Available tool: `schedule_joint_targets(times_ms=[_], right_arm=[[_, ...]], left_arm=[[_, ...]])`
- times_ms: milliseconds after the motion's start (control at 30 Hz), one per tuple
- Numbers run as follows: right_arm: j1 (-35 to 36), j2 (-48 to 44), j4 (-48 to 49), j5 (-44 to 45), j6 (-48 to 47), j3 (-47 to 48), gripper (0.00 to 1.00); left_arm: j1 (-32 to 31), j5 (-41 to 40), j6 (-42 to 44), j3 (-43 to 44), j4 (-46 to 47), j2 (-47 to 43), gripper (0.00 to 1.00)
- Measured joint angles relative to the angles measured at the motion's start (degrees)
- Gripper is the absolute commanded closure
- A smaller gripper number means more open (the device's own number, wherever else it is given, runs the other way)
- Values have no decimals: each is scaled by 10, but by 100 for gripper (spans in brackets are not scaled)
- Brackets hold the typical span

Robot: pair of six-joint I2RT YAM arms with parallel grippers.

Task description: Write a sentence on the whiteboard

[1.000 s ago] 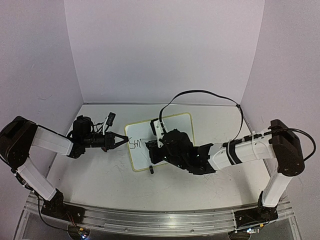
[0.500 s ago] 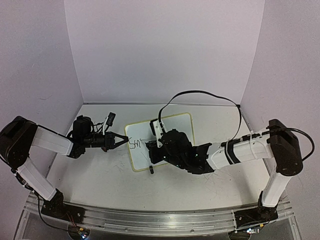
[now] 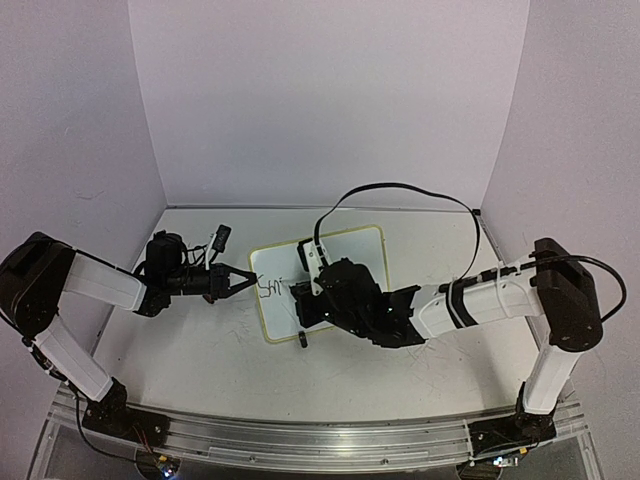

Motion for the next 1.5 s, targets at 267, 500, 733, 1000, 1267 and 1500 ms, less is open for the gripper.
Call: schedule_joint_targets(times_ms=[267, 500, 733, 1000, 1267, 1500], right_arm=[[1, 0, -8, 4, 11, 3, 100], [1, 0, -9, 4, 23, 2, 100], [1, -1, -9, 3, 32, -3, 100], [4, -2, -13, 2, 40, -11, 100], [6, -4, -17, 0, 47, -20, 100], [7, -4, -20, -2, 50, -21, 100]], left_arm=[[0, 0, 0, 0, 0, 0, 100], [0, 0, 0, 0, 0, 0, 100], [0, -1, 0, 0, -1, 0, 100], [0, -2, 0, 0, -3, 0, 100], [0, -3, 0, 0, -4, 0, 100], [0, -3, 0, 0, -4, 0, 100]])
